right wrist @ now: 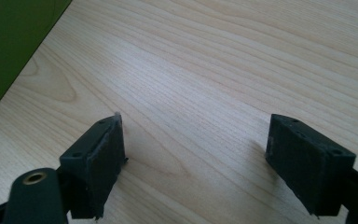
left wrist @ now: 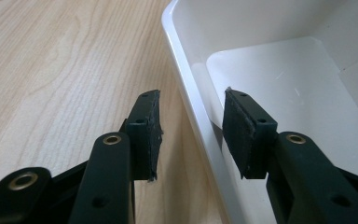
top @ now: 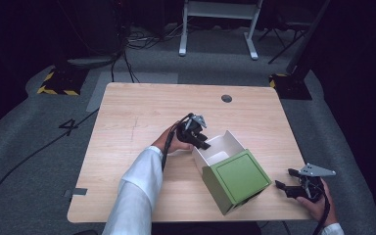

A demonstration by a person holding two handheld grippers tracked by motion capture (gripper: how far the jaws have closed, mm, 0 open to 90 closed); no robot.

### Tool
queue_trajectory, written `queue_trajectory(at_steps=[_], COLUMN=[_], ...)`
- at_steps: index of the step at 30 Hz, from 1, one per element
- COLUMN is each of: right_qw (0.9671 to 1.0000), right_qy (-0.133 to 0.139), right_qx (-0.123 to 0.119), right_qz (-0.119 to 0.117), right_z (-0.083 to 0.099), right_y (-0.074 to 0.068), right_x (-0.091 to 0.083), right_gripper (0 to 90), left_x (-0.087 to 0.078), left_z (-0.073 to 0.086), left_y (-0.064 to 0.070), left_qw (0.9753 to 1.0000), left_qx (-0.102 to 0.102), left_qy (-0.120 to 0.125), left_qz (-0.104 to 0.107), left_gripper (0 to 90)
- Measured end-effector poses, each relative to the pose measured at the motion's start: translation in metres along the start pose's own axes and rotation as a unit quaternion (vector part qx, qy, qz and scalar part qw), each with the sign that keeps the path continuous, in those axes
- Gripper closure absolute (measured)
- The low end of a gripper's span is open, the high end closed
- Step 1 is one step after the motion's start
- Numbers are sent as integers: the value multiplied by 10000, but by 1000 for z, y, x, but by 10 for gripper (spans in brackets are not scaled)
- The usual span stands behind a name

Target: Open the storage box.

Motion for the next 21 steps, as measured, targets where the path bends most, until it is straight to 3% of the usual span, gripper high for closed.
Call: queue_trajectory(at_steps=[13,21], right_qw=[10000,10000], right_qy=[1,1], right_qx=[-1,-1], right_qz=[0,1], right_z=[0,0], right_y=[0,0], right_x=[0,0], right_gripper=[195,195], left_x=[-7,-20], left_z=[4,-2], left_y=[-12,-13], left_qw=[9999,9992], left_qx=[-75,-97], left_qy=[-72,75], left_qz=[-126,-383], left_gripper=[568,544])
Point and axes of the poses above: each handheld gripper's, and its own axes: x roughly forward along the jaws, z roughly out of its underside, y roughly to its right, the point moved 1 cm from there along x, roughly forward along the jaws, and after that the axes turned 1 degree about y, right-handed, at the moved point
